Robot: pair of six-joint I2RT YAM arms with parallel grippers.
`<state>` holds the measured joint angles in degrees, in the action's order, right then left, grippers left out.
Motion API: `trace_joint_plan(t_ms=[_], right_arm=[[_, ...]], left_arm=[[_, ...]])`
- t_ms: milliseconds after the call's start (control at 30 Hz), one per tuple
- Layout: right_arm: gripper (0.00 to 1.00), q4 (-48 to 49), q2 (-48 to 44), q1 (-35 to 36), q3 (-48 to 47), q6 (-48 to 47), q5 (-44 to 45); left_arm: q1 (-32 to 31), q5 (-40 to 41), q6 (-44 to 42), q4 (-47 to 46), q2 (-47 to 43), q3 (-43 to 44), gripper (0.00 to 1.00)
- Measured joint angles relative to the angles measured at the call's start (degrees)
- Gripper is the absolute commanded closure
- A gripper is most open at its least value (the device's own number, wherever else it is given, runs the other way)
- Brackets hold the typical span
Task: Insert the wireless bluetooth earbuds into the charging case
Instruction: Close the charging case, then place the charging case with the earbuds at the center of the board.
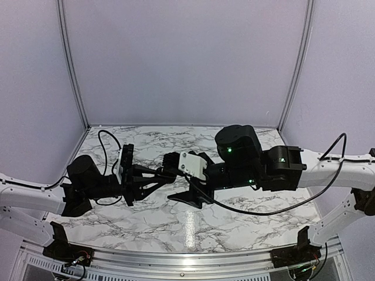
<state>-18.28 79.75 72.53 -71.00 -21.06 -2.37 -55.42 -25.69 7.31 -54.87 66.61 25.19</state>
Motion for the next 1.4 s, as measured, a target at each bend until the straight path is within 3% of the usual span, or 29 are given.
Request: trace_joint_plan(t_ms=[133,333,533,833,1033,1400], right_arm=[[0.12,1.7,-4.1,-3.9,5.4,3.1,0.1],[0.02,6.4,-12.2,-12.1,12.4,8.7,2.3],[0.02,11.1,-16.6,-14.7,18.5,13.9,5.5],[0.02,15.4,-19.5,-16.0,24.1,18.6,9.1],[0.01,19.6,-21.9,-16.0,27.6,19.6,10.3],[0.02,21.3,-22.3,-16.0,28.6,19.3,8.9]], left_arm=[[0.9,1.5,1.7,1.4,1.8,1.4,1.00],[2.2,6.8,4.0,11.5,6.4,7.8,1.00],[4.9,10.3,8.0,18.8,13.8,15.0,1.00],[15.3,9.3,15.1,28.6,32.2,30.6,1.00],[16.1,6.3,16.8,35.0,46.4,41.7,1.00],[18.1,4.7,20.9,40.7,60.0,55.4,1.00]])
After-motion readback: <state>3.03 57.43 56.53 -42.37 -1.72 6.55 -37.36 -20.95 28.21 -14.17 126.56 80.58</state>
